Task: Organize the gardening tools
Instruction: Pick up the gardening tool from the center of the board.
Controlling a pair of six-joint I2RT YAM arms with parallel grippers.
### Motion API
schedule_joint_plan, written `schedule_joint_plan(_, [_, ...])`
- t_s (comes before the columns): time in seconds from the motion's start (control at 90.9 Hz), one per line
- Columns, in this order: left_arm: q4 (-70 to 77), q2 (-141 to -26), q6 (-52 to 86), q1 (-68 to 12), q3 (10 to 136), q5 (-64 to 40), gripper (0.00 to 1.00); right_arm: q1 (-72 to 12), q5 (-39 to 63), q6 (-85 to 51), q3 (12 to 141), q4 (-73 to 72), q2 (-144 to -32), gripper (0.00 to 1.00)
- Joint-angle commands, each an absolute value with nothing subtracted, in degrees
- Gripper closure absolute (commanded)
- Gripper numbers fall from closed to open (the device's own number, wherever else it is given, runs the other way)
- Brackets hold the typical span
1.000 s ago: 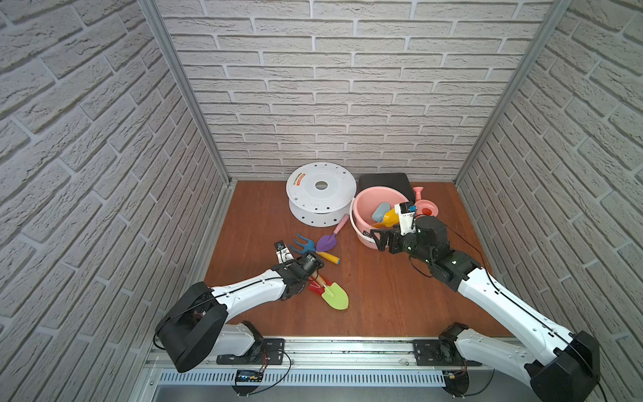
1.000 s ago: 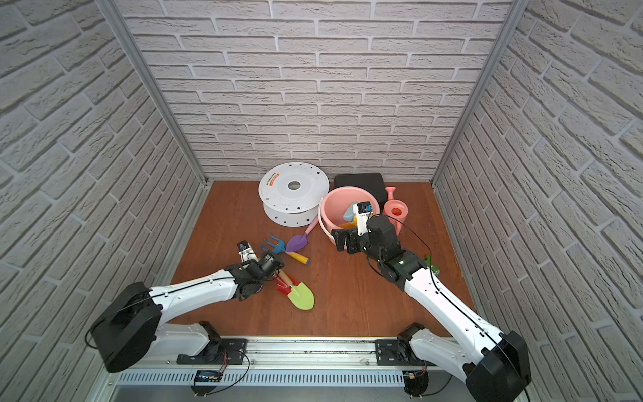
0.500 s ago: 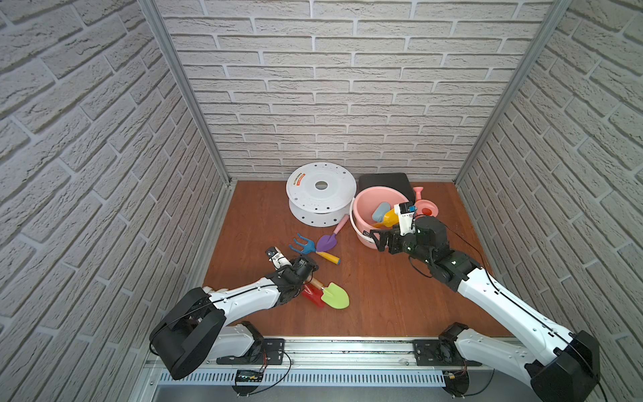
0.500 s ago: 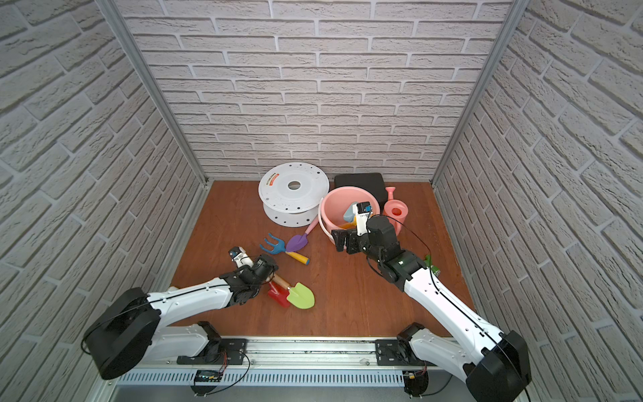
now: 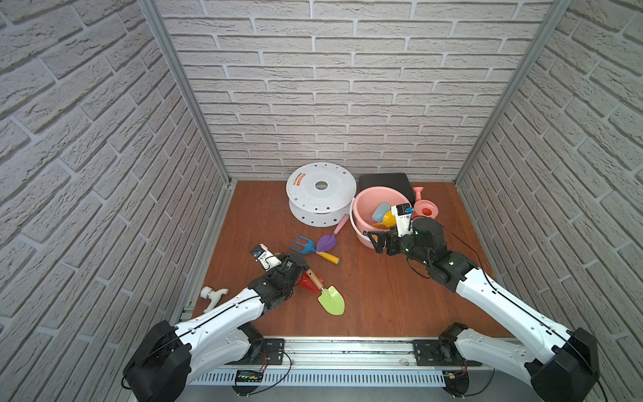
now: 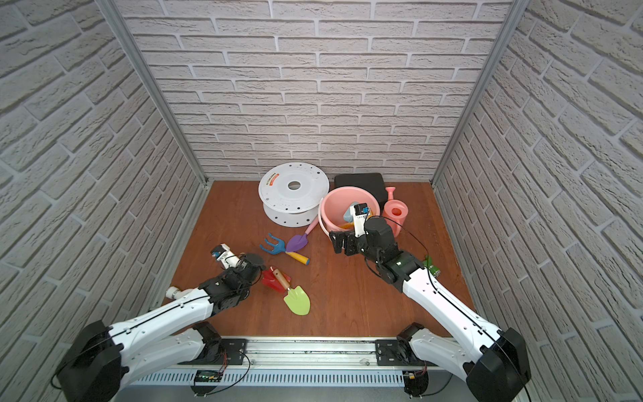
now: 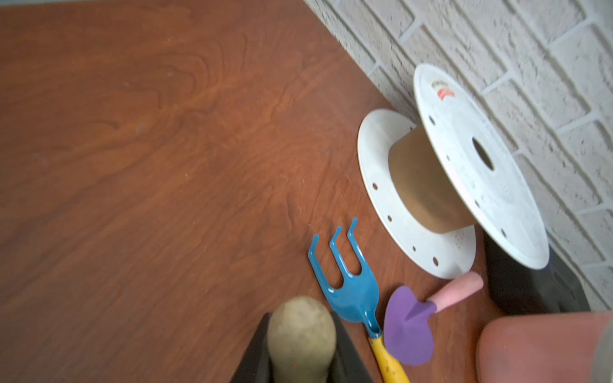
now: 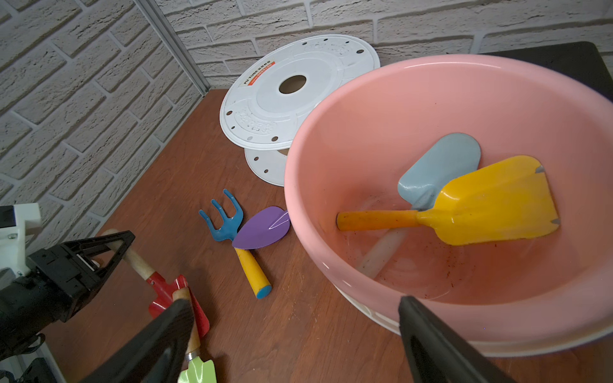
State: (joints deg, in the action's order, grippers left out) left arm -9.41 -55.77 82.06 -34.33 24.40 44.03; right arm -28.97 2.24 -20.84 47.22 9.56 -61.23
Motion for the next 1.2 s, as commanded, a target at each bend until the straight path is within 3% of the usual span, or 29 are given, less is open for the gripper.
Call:
schedule_joint_plan(0.0, [-9.16, -52.35, 79.82, -32.17, 24.25, 49.68, 0.91, -30.14, 3.32, -20.52, 46.85, 6.1, -62.05, 0.0])
schedule_joint_plan(0.462, [0.08, -38.92, 70.22, -28.83, 24.34, 44.13, 0.93, -31.09, 20.81, -28.86, 43.85, -11.17, -69.53, 0.0])
schedule_joint_plan(0.605, [0.04, -37.51, 67.0, -28.35, 26.22, 46.59, 0.93, -32.4, 22.1, -31.57, 43.69, -15.05, -71.8, 0.0])
schedule_joint_plan(0.858, [3.07, -37.06, 74.42, -27.77, 24.29, 39.83, 0.93, -38.12, 22.28, -39.04, 43.44, -26.14, -78.25, 0.01])
schedule_joint_plan(0.946, [4.09, -36.72, 77.34, -27.77, 24.06, 38.72, 0.93, -40.32, 21.24, -42.6, 42.04, -34.6, -80.96, 0.14])
schedule_joint_plan(1.078, [5.2, -36.35, 80.36, -27.75, 24.49, 36.78, 0.93, -43.21, 19.86, -45.09, 41.26, -43.39, -85.75, 0.57])
schedule_joint_plan(1.188, [3.41, -36.15, 81.45, -27.72, 26.0, 35.88, 0.93, -45.25, 17.43, -45.9, 41.2, -47.6, -88.14, 0.59])
